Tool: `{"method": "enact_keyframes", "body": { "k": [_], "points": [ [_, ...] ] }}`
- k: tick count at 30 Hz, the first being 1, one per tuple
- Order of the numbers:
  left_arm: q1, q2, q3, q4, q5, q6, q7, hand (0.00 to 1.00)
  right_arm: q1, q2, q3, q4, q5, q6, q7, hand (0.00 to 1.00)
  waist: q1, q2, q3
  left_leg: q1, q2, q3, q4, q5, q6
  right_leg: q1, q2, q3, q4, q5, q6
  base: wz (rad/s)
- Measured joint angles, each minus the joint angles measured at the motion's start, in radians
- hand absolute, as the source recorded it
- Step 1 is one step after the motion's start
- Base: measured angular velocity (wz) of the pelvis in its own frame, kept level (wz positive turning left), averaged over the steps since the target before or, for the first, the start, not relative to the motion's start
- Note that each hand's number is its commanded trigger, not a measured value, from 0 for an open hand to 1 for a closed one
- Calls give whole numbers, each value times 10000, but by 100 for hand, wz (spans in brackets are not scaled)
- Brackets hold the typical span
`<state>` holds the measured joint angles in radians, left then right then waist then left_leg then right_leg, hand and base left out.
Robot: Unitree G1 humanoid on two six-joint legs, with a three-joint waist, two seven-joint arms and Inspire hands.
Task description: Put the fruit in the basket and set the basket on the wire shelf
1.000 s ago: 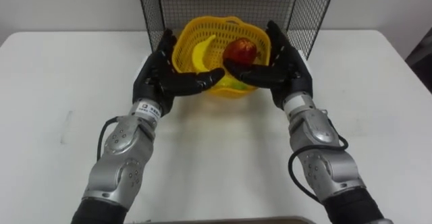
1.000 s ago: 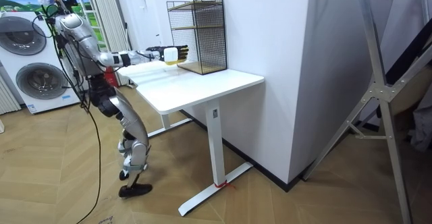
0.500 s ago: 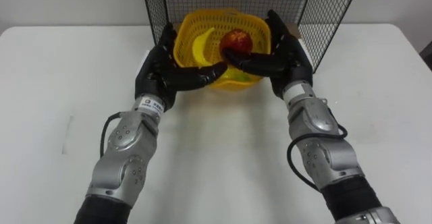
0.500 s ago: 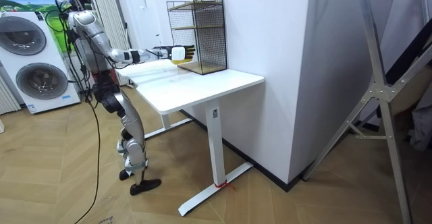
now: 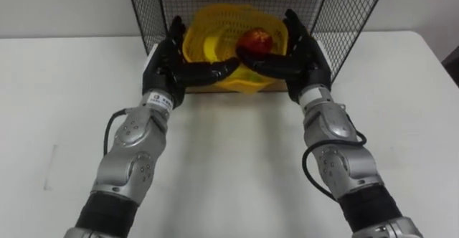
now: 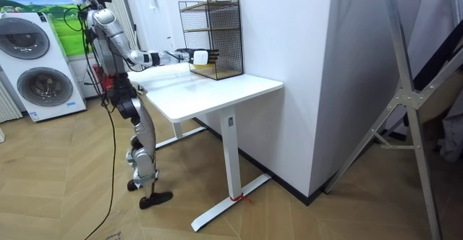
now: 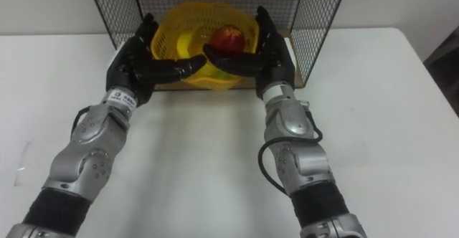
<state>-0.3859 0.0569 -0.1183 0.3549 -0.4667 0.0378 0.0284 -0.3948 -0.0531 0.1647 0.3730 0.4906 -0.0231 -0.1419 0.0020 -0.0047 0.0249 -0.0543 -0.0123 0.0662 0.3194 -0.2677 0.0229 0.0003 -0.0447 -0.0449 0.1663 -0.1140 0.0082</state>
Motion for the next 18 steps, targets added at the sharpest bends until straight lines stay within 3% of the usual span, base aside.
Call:
{"method": "enact_keyframes", "body": {
  "k": [1,2,4,6,7,10,14,18],
  "points": [
    [-192,-87,-184,0,-2,62,-2,0,-13,-11,-208,0,-93,-1,-156,0,-122,-33,14,-810,11,222,-465,683,241,-117,-100,377,49,-57,132,44],
    [-210,-185,-369,14,-69,62,8,0,-17,54,-359,71,-269,66,-250,0,-43,-150,-68,-928,51,721,-393,1161,518,-264,-206,532,163,-204,367,31],
    [-214,-77,-381,129,-153,67,66,0,-106,16,-369,69,-317,161,-244,0,179,-135,-57,-748,32,744,-454,1196,557,-374,-215,303,172,-244,429,-22],
    [-215,16,-293,187,-120,67,231,0,-211,112,-313,67,-337,173,-217,0,316,-31,-33,-658,28,131,-457,1191,548,-537,-84,89,-112,-80,309,-25],
    [-221,11,-179,188,-81,69,286,0,-227,159,-293,67,-384,174,-208,0,290,-10,-31,-605,-38,8,-463,1151,474,-742,-58,14,-389,440,171,10],
    [-380,-248,19,216,4,302,293,0,-282,180,-305,73,-180,267,-210,0,242,218,-46,-358,-7,13,-749,1172,370,-490,-54,-309,-253,468,170,11],
    [-1006,-321,237,309,80,579,307,0,-665,168,-509,81,-164,425,-289,0,227,213,-41,-239,3,134,-923,1200,342,-524,-25,-305,-141,432,132,-2],
    [-1211,-318,316,388,71,878,414,0,-973,173,-651,316,-102,747,-296,0,160,202,-34,-40,-16,141,-961,1196,349,-385,16,-243,-94,428,140,-5]
  ]
}}
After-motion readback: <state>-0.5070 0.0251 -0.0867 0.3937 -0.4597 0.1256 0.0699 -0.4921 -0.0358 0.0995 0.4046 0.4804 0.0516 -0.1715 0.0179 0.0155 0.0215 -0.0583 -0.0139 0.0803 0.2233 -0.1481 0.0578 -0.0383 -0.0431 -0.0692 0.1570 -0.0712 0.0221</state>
